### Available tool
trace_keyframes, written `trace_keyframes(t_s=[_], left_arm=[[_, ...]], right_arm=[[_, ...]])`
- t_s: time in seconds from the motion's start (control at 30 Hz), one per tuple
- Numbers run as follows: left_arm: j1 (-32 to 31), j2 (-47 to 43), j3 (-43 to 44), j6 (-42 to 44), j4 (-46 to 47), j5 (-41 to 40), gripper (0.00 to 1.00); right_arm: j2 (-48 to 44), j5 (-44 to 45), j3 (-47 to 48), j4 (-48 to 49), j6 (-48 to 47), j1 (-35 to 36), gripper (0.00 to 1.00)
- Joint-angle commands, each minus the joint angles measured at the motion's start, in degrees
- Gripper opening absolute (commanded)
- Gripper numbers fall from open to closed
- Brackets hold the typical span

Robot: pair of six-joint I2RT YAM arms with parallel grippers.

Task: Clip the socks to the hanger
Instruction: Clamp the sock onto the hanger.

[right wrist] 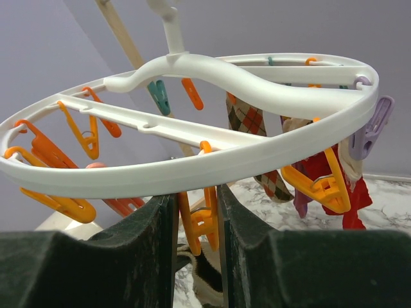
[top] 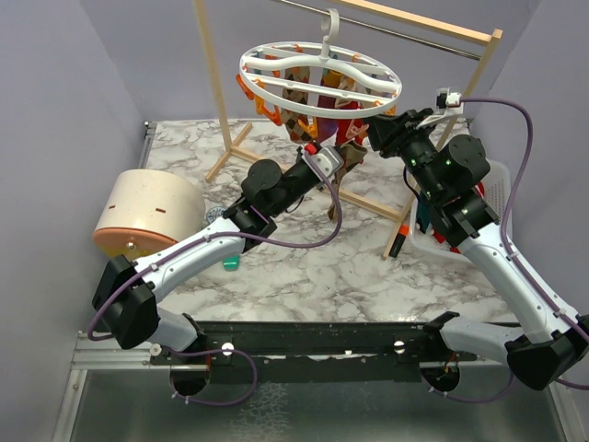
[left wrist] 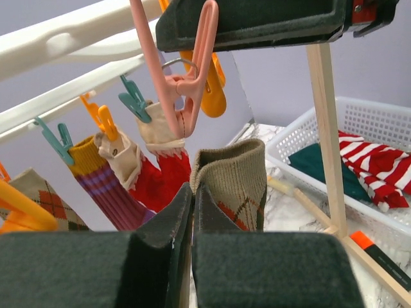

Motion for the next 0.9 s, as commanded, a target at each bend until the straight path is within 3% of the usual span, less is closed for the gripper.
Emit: trace_keyframes(t_s=[0.0, 0.87], left_arm=[[-0.3, -1.3, -0.4, -0.6, 0.9, -2.0, 0.00], [-0.3, -1.2, 3.7, -0.5, 1.1, -2.0, 0.00]], right_arm=[[-0.7, -0.2, -0.6, 0.0, 0.4, 0.3, 0.00], [-0.4, -0.4, -1.5, 0.0, -0.1, 0.3, 0.00]])
